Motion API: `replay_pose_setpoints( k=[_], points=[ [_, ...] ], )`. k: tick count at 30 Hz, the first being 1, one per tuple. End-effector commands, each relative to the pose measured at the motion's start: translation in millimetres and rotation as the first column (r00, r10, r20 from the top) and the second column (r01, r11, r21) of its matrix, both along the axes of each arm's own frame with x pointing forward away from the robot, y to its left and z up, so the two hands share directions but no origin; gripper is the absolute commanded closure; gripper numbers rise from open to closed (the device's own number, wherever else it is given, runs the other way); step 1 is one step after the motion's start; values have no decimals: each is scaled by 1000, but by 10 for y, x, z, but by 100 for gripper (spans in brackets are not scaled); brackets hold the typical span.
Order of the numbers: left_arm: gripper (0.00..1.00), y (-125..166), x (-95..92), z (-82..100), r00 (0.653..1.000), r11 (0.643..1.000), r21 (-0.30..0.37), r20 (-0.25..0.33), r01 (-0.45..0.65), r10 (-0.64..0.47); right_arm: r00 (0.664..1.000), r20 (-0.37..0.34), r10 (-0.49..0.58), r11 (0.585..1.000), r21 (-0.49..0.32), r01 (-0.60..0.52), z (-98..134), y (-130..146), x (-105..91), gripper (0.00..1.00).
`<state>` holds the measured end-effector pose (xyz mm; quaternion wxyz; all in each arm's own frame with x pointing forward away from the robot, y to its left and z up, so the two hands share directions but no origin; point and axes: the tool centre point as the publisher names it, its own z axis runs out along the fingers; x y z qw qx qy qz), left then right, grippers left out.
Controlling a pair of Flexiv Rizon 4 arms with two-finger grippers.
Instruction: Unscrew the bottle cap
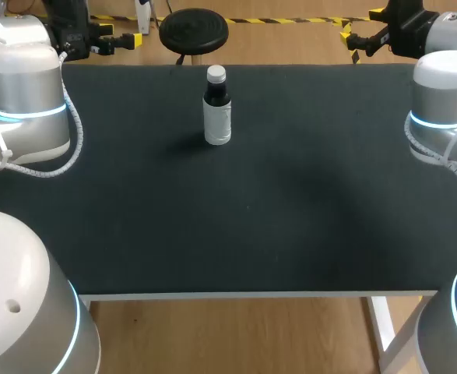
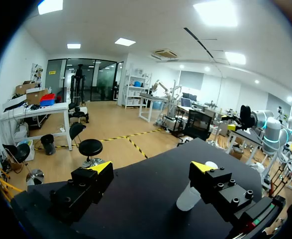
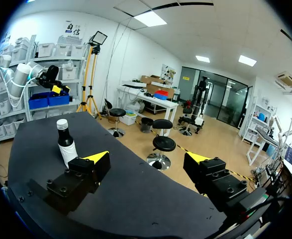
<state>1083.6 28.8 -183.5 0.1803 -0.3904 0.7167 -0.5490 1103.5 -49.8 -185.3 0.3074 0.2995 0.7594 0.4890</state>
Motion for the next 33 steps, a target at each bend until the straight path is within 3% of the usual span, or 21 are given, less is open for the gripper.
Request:
replay_pose_setpoints(
  k=[1,14,19,20,21,23,24,25,27,30,31,33],
  points=[
    [0,5,-1,9,1000,1000,1,-4,2,-2,1000,-2,1,1000,-1,-1,3,0,8,0],
    [0,5,-1,9,1000,1000,1,-4,2,-2,1000,-2,1,1000,-1,-1,3,0,8,0],
    [0,-70,-68,-46,970,965,-94,29,244,-243,1000,-2,1,1000,-1,-1,3,0,8,0],
    [0,-82,-94,-53,948,939,-128,50,318,-315,1000,-2,1,1000,-1,-1,3,0,8,0],
    [0,-93,-123,-54,908,890,-179,67,420,-414,1000,-2,1,1000,-1,-1,3,0,8,0],
    [0,-100,-131,-77,880,861,-181,83,476,-469,1000,-2,1,1000,-1,-1,3,0,8,0],
    [0,-106,-155,-92,842,818,-203,96,538,-531,1000,-2,1,1000,-1,-1,3,0,8,0],
    [0,-101,-167,-102,836,809,-212,98,548,-541,1000,-2,1,1000,-1,-1,3,0,8,0],
    [0,-88,-207,-119,764,719,-266,142,642,-629,1000,-2,1,1000,-1,-1,3,0,8,0],
    [0,-83,-254,-148,696,641,-276,207,716,-688,1000,-2,1,1000,-1,-1,3,0,8,0],
    [0,-91,-267,-165,682,638,-243,226,730,-695,1000,-2,1,1000,-1,-1,3,0,8,0],
    [0,-114,-305,-191,635,595,-223,249,772,-731,1000,-2,1,1000,-1,-1,3,0,8,0]
  ],
)
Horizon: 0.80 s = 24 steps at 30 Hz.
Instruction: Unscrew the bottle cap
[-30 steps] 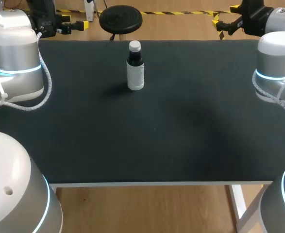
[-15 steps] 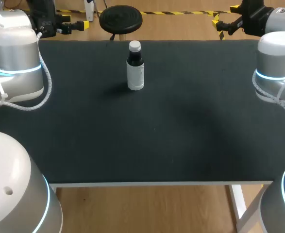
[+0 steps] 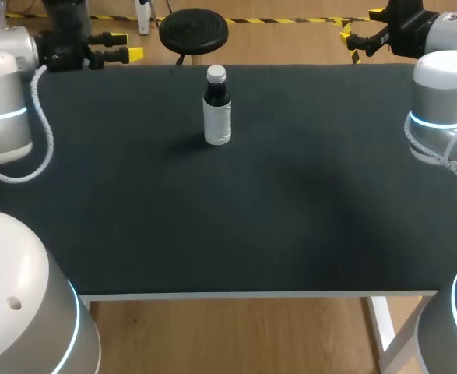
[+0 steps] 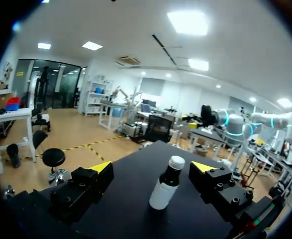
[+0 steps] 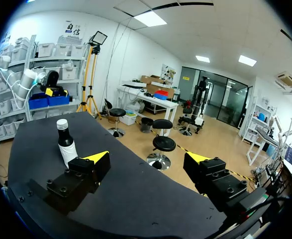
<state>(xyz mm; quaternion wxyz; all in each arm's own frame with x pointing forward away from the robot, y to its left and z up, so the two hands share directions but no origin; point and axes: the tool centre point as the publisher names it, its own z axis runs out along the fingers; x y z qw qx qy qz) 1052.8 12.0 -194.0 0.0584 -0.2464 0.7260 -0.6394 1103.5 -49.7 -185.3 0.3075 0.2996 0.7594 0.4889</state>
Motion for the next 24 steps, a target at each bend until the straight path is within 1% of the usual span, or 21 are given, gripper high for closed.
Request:
replay_pose_setpoints(
  k=[1,2,3,4,5,6,7,8,10,11,24],
  points=[
    [0,37,-6,-99,871,866,-118,148,486,-469,1000,-2,1,1000,-1,-1,3,0,8,0],
    [0,21,-24,-112,857,857,-101,172,506,-486,1000,-2,1,1000,-1,-1,3,0,8,0],
    [0,3,-38,-125,850,854,-79,176,514,-496,1000,-2,1,1000,-1,-1,3,0,8,0],
    [0,-27,-39,-147,851,860,-39,173,509,-496,1000,-2,1,1000,-1,-1,3,0,8,0],
    [0,-55,-40,-167,851,864,-13,182,503,-493,1000,-2,1,1000,-1,-1,3,0,8,0],
    [0,-70,-41,-179,846,860,-15,186,510,-499,1000,-2,1,1000,-1,-1,3,0,8,0],
    [0,-89,-36,-198,843,858,1,188,514,-505,1000,-2,1,1000,-1,-1,3,0,8,0],
    [0,-112,-38,-219,840,859,32,197,511,-506,1000,-2,1,1000,-1,-1,3,0,8,0],
    [0,-148,-43,-257,836,857,61,196,511,-513,1000,-2,1,1000,-1,-1,3,0,8,0],
    [0,-161,-42,-270,840,861,69,191,504,-508,1000,-2,1,1000,-1,-1,3,0,8,0],
    [0,-161,-42,-270,840,861,69,191,504,-508,1000,-2,1,1000,-1,-1,3,0,8,0]
  ],
)
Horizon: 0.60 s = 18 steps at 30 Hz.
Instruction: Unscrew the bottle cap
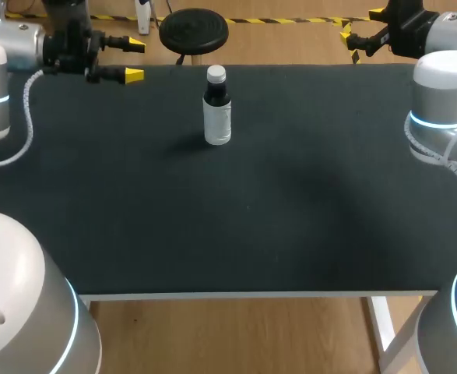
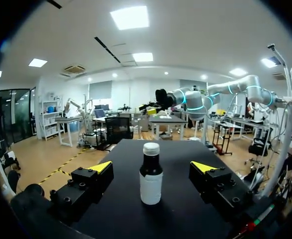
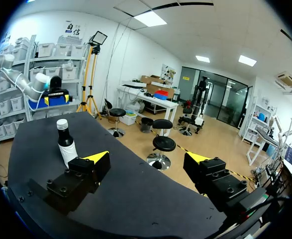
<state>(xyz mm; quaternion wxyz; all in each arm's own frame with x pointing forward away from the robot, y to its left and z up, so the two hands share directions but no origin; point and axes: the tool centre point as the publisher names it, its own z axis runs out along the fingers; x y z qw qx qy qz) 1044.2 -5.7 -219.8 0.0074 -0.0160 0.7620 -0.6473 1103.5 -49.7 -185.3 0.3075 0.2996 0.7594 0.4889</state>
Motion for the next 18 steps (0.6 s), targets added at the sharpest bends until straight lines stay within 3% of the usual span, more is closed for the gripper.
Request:
replay_pose_setpoints(
  k=[1,8,12,18],
  points=[
    [0,15,44,-12,993,994,-5,-20,113,-113,1000,-2,1,1000,-1,-1,3,0,8,0],
    [0,-173,68,-134,995,995,41,-43,87,-85,1000,-2,1,1000,-1,-1,3,0,8,0],
    [0,-359,107,-249,994,996,28,-71,87,-85,1000,-2,1,1000,-1,-1,3,0,8,0],
    [0,-600,109,-383,990,990,43,-64,131,-128,1000,-2,1,1000,-1,-1,3,0,8,0]
  ],
)
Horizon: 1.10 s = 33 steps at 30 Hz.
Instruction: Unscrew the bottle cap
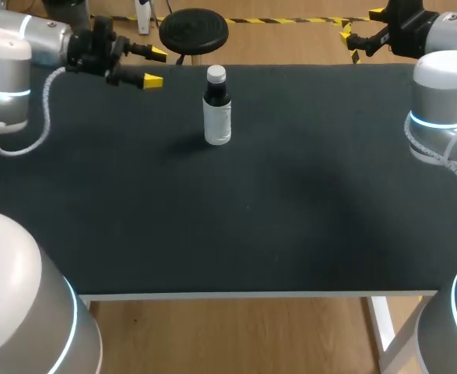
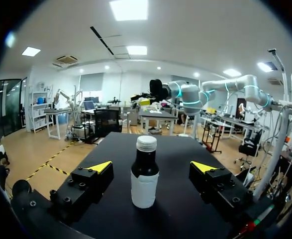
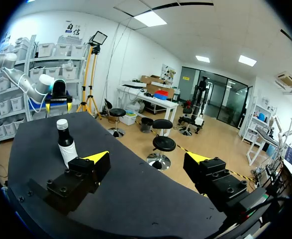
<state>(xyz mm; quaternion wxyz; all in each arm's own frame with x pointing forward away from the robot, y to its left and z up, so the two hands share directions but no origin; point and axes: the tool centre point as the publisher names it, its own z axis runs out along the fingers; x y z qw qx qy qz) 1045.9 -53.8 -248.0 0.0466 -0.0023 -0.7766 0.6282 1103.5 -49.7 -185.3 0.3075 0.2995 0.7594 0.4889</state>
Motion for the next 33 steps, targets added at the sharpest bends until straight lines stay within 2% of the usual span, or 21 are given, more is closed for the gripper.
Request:
replay_pose_setpoints(
  k=[1,13,18,25,33],
  points=[
    [0,-151,98,-122,1000,1000,9,0,28,-28,1000,-2,1,1000,-1,-1,3,-1,8,0],
    [0,-411,187,-199,999,997,56,-13,-43,44,1000,-2,1,1000,-1,-1,3,-1,8,0],
    [0,-570,190,-269,1000,997,77,-23,-14,16,1000,-2,1,1000,-1,-1,3,-1,8,0],
    [0,-721,144,-274,1000,992,128,-16,24,-22,1000,-2,1,1000,-1,-1,3,-1,8,0],
    [0,-714,148,-266,999,993,118,-27,22,-19,1000,-2,1,1000,-1,-1,3,-1,8,0]
  ],
)
